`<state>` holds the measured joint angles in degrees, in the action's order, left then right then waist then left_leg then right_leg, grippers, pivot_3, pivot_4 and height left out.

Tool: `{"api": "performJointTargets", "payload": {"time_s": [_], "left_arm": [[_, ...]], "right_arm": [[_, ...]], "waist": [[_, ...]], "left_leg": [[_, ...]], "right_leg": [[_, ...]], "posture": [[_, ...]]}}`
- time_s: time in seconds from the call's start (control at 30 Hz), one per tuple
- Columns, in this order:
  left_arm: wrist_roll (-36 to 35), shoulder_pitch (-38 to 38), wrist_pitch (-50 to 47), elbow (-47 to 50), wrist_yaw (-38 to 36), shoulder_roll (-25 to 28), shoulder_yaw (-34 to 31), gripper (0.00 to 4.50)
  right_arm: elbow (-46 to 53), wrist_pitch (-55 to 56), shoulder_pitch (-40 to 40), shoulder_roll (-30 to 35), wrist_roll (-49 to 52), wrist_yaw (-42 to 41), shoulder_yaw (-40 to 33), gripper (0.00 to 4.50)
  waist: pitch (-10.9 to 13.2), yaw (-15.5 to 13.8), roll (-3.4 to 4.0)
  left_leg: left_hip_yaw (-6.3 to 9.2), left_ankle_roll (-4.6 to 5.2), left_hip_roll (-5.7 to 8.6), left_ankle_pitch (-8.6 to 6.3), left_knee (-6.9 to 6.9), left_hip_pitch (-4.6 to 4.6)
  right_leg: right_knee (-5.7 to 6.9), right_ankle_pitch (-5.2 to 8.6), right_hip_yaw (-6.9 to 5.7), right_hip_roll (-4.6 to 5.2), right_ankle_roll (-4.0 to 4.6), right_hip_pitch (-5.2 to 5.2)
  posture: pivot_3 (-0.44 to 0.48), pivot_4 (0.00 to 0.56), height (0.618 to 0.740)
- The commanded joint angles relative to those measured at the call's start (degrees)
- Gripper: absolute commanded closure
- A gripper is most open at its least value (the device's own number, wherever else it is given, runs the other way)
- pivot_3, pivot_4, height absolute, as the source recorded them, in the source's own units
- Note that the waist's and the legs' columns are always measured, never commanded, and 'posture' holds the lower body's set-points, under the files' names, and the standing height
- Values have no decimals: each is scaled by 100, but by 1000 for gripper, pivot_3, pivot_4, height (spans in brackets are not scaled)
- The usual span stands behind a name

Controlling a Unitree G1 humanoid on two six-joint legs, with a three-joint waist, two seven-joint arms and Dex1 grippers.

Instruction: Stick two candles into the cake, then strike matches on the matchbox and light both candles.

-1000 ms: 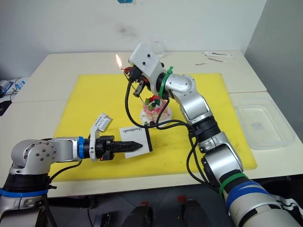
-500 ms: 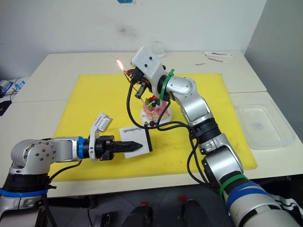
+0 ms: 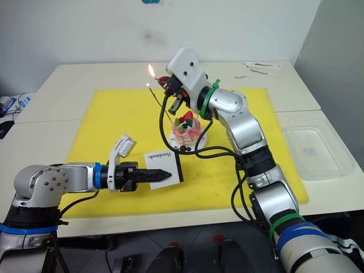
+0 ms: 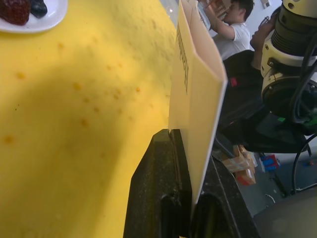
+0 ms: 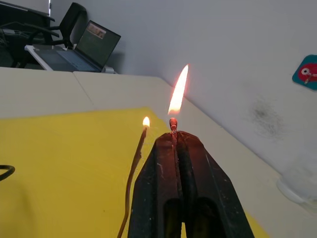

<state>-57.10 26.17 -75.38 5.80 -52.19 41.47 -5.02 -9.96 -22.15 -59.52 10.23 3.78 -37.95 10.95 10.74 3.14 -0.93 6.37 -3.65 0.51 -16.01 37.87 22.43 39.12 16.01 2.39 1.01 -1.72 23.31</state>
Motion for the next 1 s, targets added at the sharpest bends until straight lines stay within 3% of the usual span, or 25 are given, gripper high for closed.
{"api": "performJointTargets", "payload": {"time_s": [0.03, 0.27, 0.43, 0.63, 0.87, 1.0], "left_arm": [[81, 163, 136, -39, -185, 113, 25, 4500], [231, 290, 212, -124, -374, 154, 171, 4500], [230, 340, 214, -72, -435, 110, 243, 4500], [232, 363, 209, -74, -460, 95, 245, 4500], [189, 359, 197, -43, -422, 53, 220, 4500], [182, 339, 197, -27, -428, 55, 210, 4500]], "right_arm": [[897, -317, 287, 337, 215, -312, -54, 4461], [2502, -1218, 1276, 1397, 890, -859, -509, 4461], [2914, -1152, 2156, 2354, 1090, -1148, -994, 4461], [2529, -1438, 2765, 3252, 1261, -972, -1944, 4461], [1335, -1173, 3490, 4205, 914, -759, -2834, 4461], [620, -1135, 3523, 4474, 806, -410, -3166, 4461]], "waist": [[0, -7, 0], [0, -12, 0], [0, -34, -1], [0, -50, -1], [0, -108, -1], [0, -98, 1]], "left_leg": [[0, 0, 0, 0, 0, 1], [0, 13, 0, -7, -1, 2], [0, 24, 0, -13, 1, 1], [-8, 28, 0, -12, 4, 0], [-13, 30, 3, -12, 4, 0], [-21, 30, 1, -11, 4, -2]], "right_leg": [[-1, 0, 0, 0, 0, 0], [-2, 0, -1, 0, -1, 0], [-3, 1, -2, 0, -2, -4], [-3, 1, 1, 0, -2, -6], [-5, 1, 4, -1, -2, -9], [-3, 1, 10, -2, -2, -9]], "posture": [[0, 150, 740], [0, 150, 740], [0, 150, 740], [0, 150, 740], [0, 150, 740], [0, 150, 740]]}}
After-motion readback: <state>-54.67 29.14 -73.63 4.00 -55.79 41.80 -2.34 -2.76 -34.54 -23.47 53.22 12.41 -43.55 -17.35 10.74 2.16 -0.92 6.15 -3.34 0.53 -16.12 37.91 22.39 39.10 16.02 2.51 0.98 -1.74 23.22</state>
